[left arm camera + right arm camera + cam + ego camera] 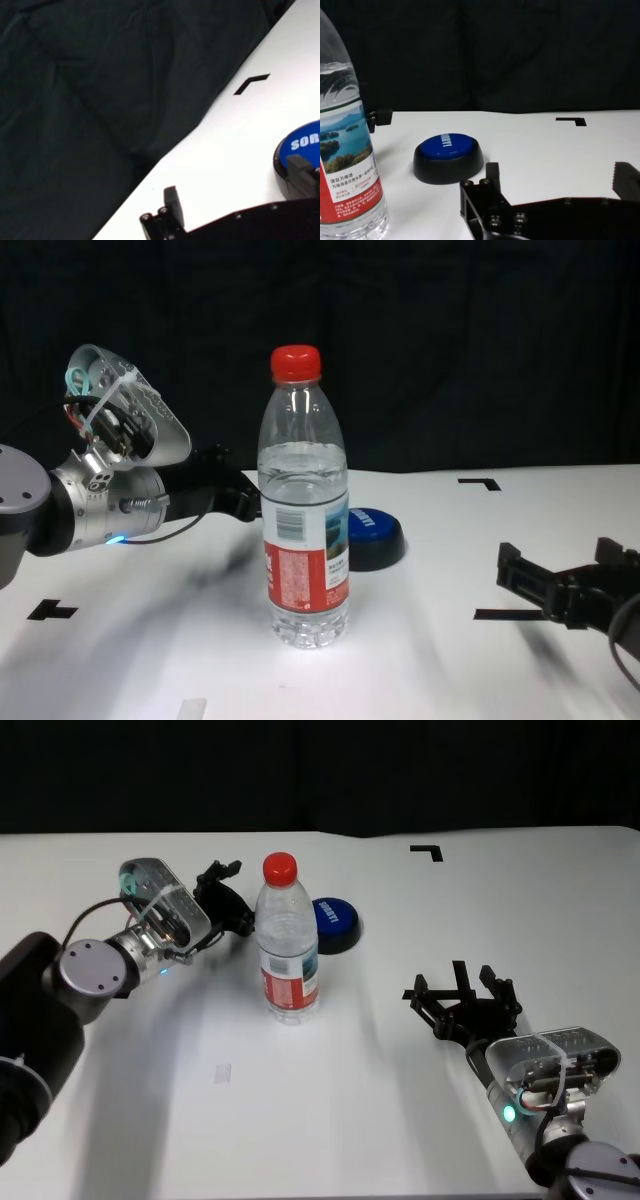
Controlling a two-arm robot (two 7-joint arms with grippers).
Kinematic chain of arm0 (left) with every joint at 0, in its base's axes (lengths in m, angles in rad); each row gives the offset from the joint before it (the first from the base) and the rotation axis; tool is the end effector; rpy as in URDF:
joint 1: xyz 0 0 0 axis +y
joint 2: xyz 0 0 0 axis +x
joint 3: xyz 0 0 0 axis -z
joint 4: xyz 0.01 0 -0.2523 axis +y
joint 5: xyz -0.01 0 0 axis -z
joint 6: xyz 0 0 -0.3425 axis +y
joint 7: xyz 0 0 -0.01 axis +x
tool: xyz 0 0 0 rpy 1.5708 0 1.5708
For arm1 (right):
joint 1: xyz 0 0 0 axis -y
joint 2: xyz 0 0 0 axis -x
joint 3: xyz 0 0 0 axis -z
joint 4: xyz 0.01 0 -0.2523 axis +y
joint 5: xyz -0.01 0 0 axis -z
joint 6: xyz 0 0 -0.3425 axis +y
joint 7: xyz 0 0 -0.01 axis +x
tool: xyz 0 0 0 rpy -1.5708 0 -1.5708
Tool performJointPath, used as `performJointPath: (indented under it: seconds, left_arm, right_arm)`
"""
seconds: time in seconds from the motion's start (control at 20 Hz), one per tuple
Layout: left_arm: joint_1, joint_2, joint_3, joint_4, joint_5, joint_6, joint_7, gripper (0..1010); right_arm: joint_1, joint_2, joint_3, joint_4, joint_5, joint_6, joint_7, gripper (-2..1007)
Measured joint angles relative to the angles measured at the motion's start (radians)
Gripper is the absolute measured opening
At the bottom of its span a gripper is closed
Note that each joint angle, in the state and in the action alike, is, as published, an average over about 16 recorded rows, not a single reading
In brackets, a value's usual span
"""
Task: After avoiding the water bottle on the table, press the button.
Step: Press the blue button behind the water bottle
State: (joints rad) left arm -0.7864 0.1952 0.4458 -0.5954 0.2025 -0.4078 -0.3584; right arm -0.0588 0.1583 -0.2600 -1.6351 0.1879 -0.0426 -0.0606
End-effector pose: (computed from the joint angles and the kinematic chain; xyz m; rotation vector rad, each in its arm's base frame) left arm 0.5204 0.0199 -0.2622 0.4226 -0.5133 0.8788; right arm 0.3349 0.0542 -0.2710 0.0396 0.0387 -1.3662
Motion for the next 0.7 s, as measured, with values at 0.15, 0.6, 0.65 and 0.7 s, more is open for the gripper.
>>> performJointPath:
  seconds: [0.15, 0.6, 0.65, 0.7]
  left_arm:
    - [0.001, 0.000, 0.001, 0.001, 0.000, 0.002, -0.003, 1003]
    - [0.010, 0.008, -0.008, -0.025, -0.002, 0.014, 0.008, 1003]
    - [0.012, 0.010, -0.009, -0.030, -0.002, 0.016, 0.010, 1003]
    - [0.014, 0.012, -0.011, -0.036, -0.002, 0.018, 0.012, 1003]
  right_arm:
    - [0.000, 0.000, 0.000, 0.000, 0.000, 0.000, 0.000, 1003]
    - [0.000, 0.000, 0.000, 0.000, 0.000, 0.000, 0.000, 1003]
    - [0.000, 0.000, 0.000, 0.000, 0.000, 0.000, 0.000, 1003]
    - [0.000, 0.000, 0.000, 0.000, 0.000, 0.000, 0.000, 1003]
